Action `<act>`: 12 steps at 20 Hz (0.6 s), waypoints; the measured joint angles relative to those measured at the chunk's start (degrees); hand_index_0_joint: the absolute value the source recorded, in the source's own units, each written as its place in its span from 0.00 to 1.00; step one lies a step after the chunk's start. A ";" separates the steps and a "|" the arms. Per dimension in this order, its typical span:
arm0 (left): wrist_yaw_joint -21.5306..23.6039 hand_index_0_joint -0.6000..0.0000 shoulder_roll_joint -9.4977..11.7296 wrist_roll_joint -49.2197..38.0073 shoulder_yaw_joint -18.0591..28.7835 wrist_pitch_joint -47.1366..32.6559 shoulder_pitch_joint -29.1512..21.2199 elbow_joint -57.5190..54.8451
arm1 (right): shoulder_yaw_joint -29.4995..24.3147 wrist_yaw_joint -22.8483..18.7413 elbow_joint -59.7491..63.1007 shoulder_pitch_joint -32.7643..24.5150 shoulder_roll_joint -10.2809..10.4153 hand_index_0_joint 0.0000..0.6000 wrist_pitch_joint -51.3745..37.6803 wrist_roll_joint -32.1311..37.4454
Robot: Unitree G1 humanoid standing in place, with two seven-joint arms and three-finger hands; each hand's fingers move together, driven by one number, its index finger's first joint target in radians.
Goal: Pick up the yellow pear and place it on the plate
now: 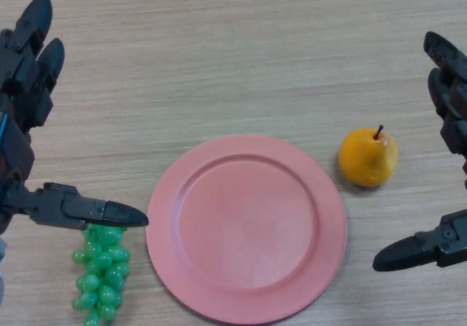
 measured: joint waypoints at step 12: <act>-0.11 1.00 -0.27 -2.22 0.08 -1.90 1.32 1.53 | 1.28 -0.11 11.22 -3.93 -1.42 0.00 -5.49 -0.28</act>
